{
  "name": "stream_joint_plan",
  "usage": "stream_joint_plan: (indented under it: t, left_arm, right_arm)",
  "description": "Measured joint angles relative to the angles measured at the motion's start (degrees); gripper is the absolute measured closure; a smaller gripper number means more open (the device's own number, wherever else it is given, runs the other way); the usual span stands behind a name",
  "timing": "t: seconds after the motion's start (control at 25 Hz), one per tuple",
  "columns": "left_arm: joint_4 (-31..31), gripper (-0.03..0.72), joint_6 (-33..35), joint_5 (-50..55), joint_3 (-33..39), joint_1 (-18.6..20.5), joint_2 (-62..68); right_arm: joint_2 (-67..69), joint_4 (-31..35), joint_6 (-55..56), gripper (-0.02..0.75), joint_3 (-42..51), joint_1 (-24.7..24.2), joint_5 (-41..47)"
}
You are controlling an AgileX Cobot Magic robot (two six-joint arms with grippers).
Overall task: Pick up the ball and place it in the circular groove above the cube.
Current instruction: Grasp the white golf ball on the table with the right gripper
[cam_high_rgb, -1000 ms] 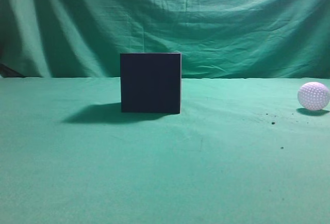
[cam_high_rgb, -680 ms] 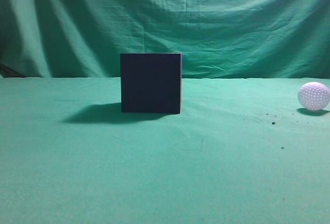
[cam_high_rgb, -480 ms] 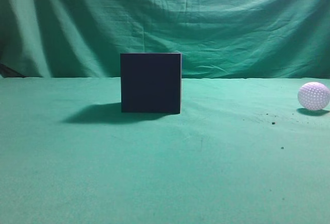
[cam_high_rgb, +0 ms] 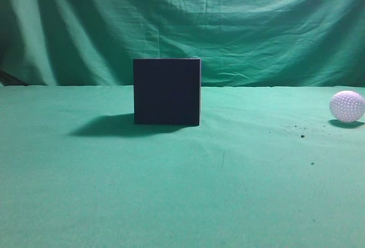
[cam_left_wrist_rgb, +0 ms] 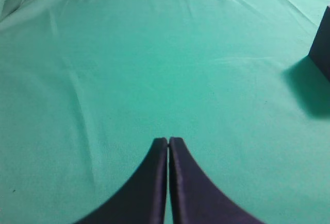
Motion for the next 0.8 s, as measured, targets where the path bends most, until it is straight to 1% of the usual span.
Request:
stream_joint_plan:
  t: [0.12, 0.16, 0.2, 0.28, 0.4, 0.64, 0.8]
  left_arm:
    - [0.0, 0.688, 0.0, 0.0, 0.0, 0.0, 0.0]
    - [0.0, 0.688, 0.0, 0.0, 0.0, 0.0, 0.0]
    - [0.0, 0.688, 0.0, 0.0, 0.0, 0.0, 0.0]
    - [0.0, 0.688, 0.0, 0.0, 0.0, 0.0, 0.0]
    - [0.0, 0.688, 0.0, 0.0, 0.0, 0.0, 0.0]
    - [0.0, 0.688, 0.0, 0.0, 0.0, 0.0, 0.0]
    - [0.0, 0.688, 0.0, 0.0, 0.0, 0.0, 0.0]
  right_arm:
    - [0.0, 3.6, 0.2, 0.689, 0.0, 0.0, -10.6]
    - [0.0, 4.2, 0.2, 0.689, 0.0, 0.0, -12.3]
    - [0.0, 4.4, 0.2, 0.689, -0.6, 0.0, -11.8]
    - [0.2, 4.7, 0.0, 0.689, -3.5, 0.0, -8.0]
    - [5.0, 5.3, -0.3, 0.689, -9.3, 0.0, -2.1]
    - [23.1, 6.6, -0.3, 0.689, -20.9, 0.0, 14.7]
    - [33.6, 7.8, -0.3, 0.689, -26.8, 0.0, 22.8]
